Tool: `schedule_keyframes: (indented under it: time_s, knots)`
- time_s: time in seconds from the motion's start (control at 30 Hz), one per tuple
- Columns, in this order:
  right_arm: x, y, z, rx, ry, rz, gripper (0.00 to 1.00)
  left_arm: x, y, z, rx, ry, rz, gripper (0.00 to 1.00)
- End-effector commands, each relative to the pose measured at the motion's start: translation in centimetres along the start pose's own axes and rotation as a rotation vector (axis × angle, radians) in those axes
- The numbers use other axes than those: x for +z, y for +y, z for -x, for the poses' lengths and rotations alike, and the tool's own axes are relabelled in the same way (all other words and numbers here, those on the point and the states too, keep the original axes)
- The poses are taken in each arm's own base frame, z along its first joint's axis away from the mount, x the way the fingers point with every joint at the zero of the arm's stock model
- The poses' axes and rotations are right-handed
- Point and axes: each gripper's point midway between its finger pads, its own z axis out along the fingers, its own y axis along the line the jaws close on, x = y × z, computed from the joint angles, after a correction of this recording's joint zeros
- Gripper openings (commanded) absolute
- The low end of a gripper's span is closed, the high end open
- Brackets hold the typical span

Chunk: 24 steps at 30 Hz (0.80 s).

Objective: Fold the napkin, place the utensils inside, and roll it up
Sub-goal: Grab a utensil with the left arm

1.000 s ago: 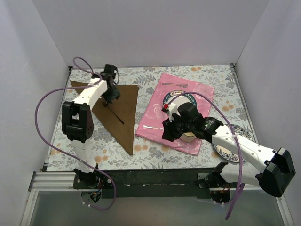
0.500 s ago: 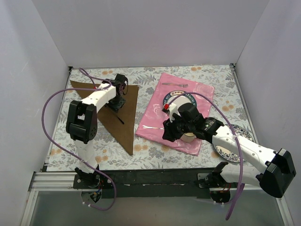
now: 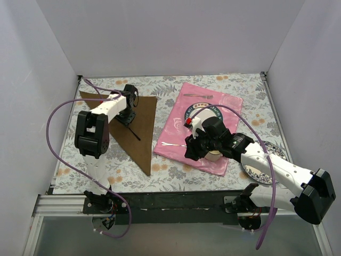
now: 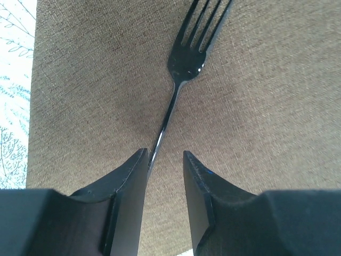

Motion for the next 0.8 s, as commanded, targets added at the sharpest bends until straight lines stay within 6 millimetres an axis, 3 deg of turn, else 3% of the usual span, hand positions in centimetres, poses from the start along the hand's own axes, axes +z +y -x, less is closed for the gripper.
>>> schedule_keyframes:
  time_s: [0.0,0.5,0.77]
  knots:
    - [-0.5,-0.2,0.8,-0.022,-0.029,-0.015,0.50,0.5,0.1,0.7,0.003,-0.027,0.010,0.33]
    - [-0.4,-0.3,0.7,-0.021,-0.025,-0.016,0.50,2.0,1.4,-0.2,0.011,-0.022,0.052,0.18]
    - [-0.3,-0.2,0.7,-0.023,-0.027,-0.012,0.50,0.7,1.3,0.7,0.000,-0.049,0.038,0.03]
